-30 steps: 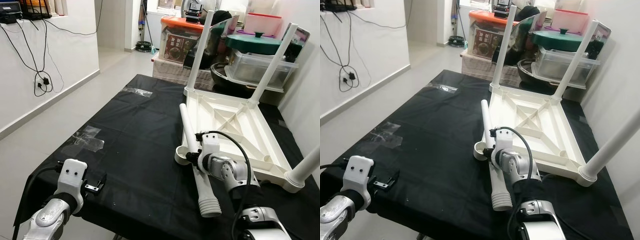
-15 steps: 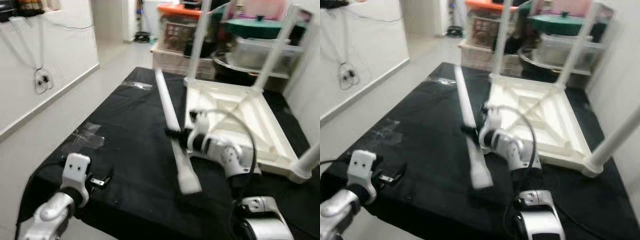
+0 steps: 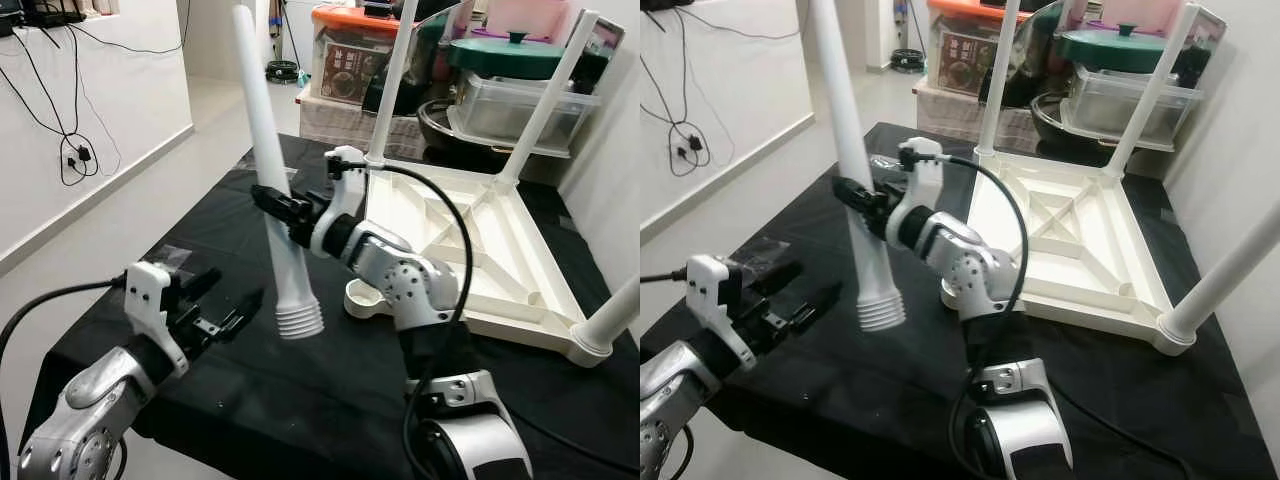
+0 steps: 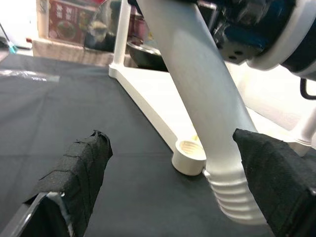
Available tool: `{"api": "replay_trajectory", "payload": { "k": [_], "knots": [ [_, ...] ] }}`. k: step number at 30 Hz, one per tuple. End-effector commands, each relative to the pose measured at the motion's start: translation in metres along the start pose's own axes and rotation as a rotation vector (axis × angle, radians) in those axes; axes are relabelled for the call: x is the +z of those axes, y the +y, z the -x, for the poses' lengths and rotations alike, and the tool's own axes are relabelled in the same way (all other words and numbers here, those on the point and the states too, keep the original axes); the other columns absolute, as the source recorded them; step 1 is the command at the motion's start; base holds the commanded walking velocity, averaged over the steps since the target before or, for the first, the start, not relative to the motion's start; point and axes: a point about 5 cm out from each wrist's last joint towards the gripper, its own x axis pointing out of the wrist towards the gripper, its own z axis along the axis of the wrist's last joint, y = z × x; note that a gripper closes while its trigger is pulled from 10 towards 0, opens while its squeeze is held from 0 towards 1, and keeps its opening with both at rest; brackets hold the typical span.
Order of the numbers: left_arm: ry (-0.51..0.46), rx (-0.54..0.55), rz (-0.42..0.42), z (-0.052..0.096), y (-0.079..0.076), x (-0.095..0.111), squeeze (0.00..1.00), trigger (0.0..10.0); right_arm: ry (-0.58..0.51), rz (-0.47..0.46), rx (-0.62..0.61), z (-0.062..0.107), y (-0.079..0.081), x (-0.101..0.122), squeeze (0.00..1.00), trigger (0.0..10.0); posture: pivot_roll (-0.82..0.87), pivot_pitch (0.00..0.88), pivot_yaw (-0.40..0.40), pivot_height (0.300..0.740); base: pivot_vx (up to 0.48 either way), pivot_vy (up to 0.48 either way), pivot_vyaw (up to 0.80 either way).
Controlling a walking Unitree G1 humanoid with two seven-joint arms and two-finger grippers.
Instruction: Building children table
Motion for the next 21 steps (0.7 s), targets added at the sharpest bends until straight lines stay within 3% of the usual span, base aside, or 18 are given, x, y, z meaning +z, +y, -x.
{"api": "replay_trajectory", "payload": {
  "k": [1,6,15,21],
  "knots": [
    [0.013,-0.051,0.033,-0.004,-0.005,-0.003,0.0,10.0,-0.025,0.021,-0.01,-0.003,0.002,0.004,0.0,0.0,0.08,0.0,-0.08,0.74,0.0,0.0,0.0],
    [-0.004,-0.183,0.117,-0.019,-0.02,-0.005,0.0,10.0,-0.075,0.031,0.034,-0.018,0.025,0.007,0.0,0.0,0.07,0.0,-0.069,0.74,0.0,0.0,0.0],
    [-0.024,-0.148,0.167,-0.027,-0.013,-0.005,0.0,10.0,-0.112,0.014,0.131,-0.023,0.046,0.01,0.0,0.0,0.07,0.0,-0.073,0.74,0.0,0.0,0.0],
    [-0.041,-0.09,0.262,-0.03,-0.002,-0.009,0.0,10.0,-0.142,0.033,0.235,-0.02,0.064,0.011,0.0,0.0,0.06,0.0,-0.068,0.74,0.0,0.0,0.0]
  ]
}}
